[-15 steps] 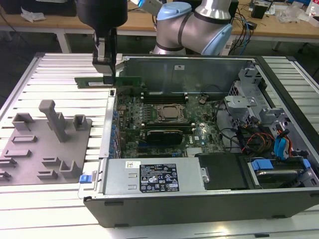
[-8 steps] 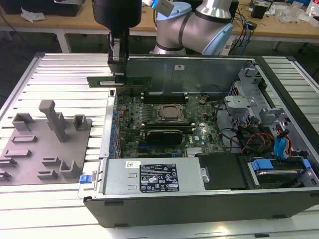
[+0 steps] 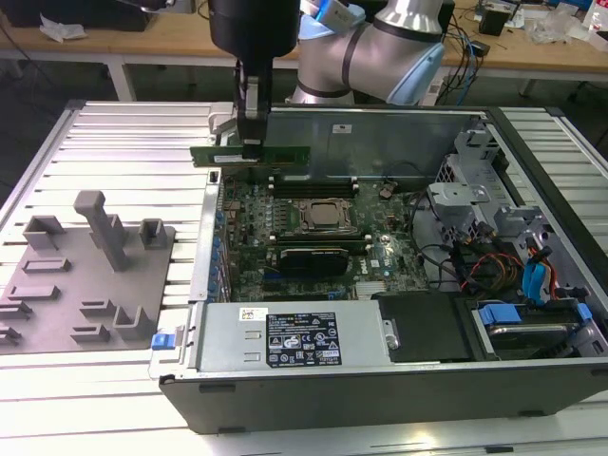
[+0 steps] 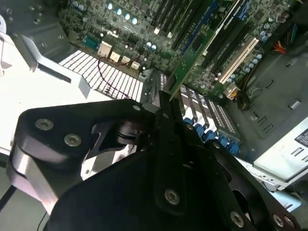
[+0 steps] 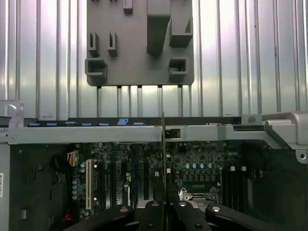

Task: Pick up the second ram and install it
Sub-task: 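Pick up the second ram and move it above second insertion slot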

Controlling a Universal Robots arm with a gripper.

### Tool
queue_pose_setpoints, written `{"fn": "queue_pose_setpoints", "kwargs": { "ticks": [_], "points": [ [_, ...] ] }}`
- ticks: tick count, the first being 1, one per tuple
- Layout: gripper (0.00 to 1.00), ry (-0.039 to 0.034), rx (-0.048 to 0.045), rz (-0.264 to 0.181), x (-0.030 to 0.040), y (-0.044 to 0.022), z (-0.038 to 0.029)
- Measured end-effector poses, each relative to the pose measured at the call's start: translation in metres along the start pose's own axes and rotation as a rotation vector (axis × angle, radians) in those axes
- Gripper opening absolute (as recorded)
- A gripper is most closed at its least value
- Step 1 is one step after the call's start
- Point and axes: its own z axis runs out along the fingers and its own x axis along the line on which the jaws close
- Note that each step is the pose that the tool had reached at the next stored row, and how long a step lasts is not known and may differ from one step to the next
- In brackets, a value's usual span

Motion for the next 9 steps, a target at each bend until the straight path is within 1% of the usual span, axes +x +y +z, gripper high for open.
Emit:
{"fn": "queue_pose_setpoints", "kwargs": {
  "ticks": [3,4,6,7,9],
  "points": [
    [0.13,-0.0001,-0.0003,0.0,-0.0017,-0.0053,0.0019],
    [0.13,0.0,-0.0006,0.0,-0.0025,-0.0092,0.0024],
    [0.13,0.0001,-0.0007,0.0,-0.0032,-0.0132,0.0028],
    [0.13,0.0,-0.0009,0.0,-0.004,-0.0184,0.0034],
    [0.13,0.0001,-0.001,0.0,-0.0047,-0.0257,0.0045]
  ]
}}
